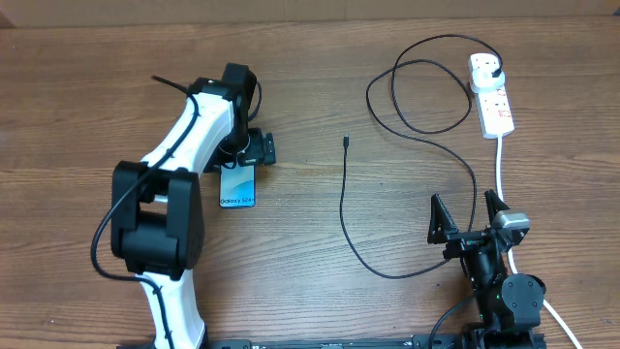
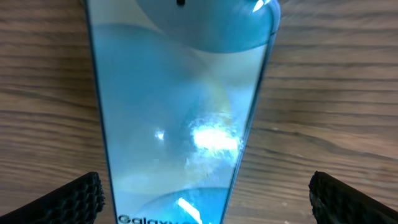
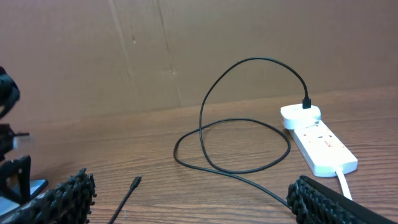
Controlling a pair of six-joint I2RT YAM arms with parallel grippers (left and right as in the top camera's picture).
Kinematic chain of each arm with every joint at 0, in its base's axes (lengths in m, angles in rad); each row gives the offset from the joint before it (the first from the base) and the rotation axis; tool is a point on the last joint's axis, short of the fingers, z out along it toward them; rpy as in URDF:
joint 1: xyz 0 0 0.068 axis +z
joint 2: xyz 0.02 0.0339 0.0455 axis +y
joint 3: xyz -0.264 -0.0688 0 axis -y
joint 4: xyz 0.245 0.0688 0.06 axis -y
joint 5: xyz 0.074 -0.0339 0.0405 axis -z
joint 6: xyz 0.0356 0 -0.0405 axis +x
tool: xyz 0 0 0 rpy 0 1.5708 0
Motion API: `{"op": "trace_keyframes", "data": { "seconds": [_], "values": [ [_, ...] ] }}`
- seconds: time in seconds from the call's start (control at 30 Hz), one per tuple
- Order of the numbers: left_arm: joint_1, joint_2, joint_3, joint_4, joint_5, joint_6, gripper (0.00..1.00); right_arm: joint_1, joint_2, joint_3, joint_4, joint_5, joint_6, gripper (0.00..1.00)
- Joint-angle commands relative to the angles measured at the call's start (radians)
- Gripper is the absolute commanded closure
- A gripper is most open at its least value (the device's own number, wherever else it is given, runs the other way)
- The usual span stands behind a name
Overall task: Plug charger to phone and switch on socket
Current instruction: 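Lower the left gripper and close it on the phone's long edges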
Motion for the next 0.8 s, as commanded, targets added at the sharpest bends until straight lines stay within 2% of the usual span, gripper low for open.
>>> {"op": "trace_keyframes", "data": {
  "seconds": [0.0, 0.33, 0.5, 0.77],
  "values": [
    [0.008, 0.035, 0.003, -0.009, 0.011, -0.021, 0.00, 0.006, -0.010, -0.011, 0.003, 0.006, 0.002, 0.00],
    [0.040, 0.054, 0.002, -0.018, 0.012, -0.017, 0.00, 0.005, -0.010, -0.011, 0.003, 0.006, 0.002, 0.00],
    [0.053, 0.054, -0.006, -0.018, 0.045, 0.043, 0.00, 0.005, -0.010, -0.011, 0.003, 0.006, 0.002, 0.00],
    [0.056, 0.054, -0.061, 0.015, 0.071, 0.077, 0.00, 0.006, -0.010, -0.011, 0.003, 0.006, 0.002, 0.00]
  ]
}}
